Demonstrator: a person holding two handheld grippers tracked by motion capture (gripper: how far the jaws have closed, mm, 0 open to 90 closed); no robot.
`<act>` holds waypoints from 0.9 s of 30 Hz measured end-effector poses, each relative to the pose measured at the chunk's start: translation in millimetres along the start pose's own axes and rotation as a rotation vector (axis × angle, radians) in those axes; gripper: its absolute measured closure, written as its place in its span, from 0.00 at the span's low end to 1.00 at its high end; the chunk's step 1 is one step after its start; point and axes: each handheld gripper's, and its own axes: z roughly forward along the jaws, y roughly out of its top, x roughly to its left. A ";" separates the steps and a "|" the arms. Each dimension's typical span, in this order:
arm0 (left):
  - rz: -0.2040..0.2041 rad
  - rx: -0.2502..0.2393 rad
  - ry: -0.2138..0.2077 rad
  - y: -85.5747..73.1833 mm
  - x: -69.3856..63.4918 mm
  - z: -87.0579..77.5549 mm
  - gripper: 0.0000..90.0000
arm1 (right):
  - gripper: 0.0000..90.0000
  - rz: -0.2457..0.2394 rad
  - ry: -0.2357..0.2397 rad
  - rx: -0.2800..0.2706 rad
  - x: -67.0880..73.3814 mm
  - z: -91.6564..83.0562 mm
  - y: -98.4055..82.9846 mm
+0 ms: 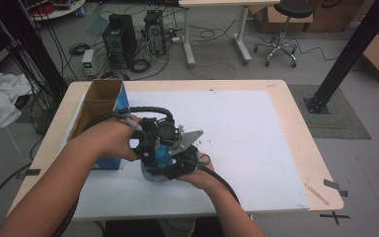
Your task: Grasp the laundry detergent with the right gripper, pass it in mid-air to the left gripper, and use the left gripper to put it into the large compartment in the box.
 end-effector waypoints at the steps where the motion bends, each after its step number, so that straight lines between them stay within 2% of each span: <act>1: 0.007 -0.001 0.007 0.1 -0.9 -0.3 0.42 | 0.52 -0.007 0.003 -0.005 0.0 0.3 0.2; 4: 0.016 -0.005 0.015 0.1 -1.2 -1.1 0.43 | 0.52 0.000 -0.003 -0.006 0.6 -0.5 0.7; 8: 0.006 0.004 0.010 2.2 -0.7 -3.7 0.43 | 0.51 0.004 0.005 -0.008 0.9 -2.1 1.4; 10: 0.006 0.011 0.007 3.5 -0.2 -4.8 0.43 | 0.50 -0.015 0.000 -0.018 -0.6 -2.6 1.8; 11: 0.003 0.006 0.007 4.5 -0.1 -4.9 0.43 | 0.50 -0.007 0.005 -0.015 -0.2 -3.3 1.7; 12: 0.005 0.009 0.008 5.7 0.1 -5.6 0.43 | 0.49 -0.033 -0.004 -0.036 -2.4 -3.3 2.0; 15: 0.009 0.018 0.010 7.9 1.1 -7.5 0.43 | 0.48 0.001 -0.001 -0.016 0.3 -6.8 1.8; 17: 0.006 0.021 0.002 8.6 2.1 -7.7 0.43 | 0.48 0.001 -0.004 -0.016 0.7 -8.1 1.8; 18: 0.008 0.023 0.001 9.1 2.6 -7.8 0.43 | 0.44 0.009 0.001 -0.036 1.8 -10.3 2.7; 19: 0.011 0.024 0.002 9.4 2.9 -7.7 0.43 | 0.43 -0.011 -0.013 -0.053 0.5 -11.4 3.5; 21: 0.010 0.024 0.006 9.6 3.0 -8.1 0.43 | 0.40 -0.015 -0.018 -0.044 -0.9 -13.7 4.7; 27: 0.003 0.018 0.007 8.5 4.9 -11.1 0.43 | 0.37 0.004 -0.009 -0.045 -0.1 -17.1 4.2</act>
